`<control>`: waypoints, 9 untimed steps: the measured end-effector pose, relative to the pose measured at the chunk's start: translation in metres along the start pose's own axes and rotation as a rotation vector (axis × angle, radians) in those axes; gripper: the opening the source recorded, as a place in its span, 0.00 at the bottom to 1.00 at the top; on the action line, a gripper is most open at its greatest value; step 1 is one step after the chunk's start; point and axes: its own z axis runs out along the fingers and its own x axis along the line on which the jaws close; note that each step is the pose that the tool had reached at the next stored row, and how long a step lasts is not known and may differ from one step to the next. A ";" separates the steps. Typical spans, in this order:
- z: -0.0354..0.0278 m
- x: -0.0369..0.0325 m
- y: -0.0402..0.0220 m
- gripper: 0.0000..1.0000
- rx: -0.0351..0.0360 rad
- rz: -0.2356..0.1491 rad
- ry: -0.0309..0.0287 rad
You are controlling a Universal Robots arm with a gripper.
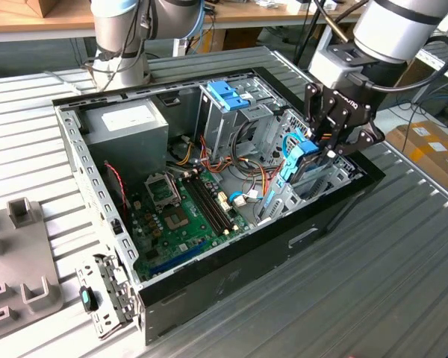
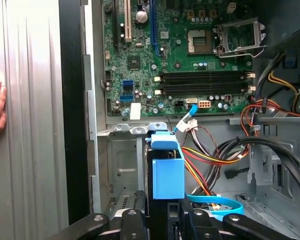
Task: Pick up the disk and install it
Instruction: 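Insert the disk into the insertion slot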
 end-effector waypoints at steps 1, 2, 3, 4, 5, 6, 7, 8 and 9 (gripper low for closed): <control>0.0018 0.0000 0.0000 0.35 0.0000 0.000 0.0000; 0.0047 0.0000 0.0000 0.35 0.0000 0.000 -0.0001; 0.0093 0.0000 -0.0001 0.35 0.0000 0.000 -0.0002; 0.0114 0.0000 -0.0001 0.35 0.0000 0.000 -0.0003; 0.0119 0.0000 -0.0001 0.35 0.0000 0.000 -0.0001; 0.0121 0.0000 -0.0001 0.35 0.0000 0.000 0.0001; 0.0121 0.0000 -0.0001 0.35 0.0000 0.000 0.0001; 0.0122 0.0000 -0.0001 0.35 0.0000 0.000 0.0000; 0.0123 0.0000 -0.0001 0.35 0.0000 0.000 0.0000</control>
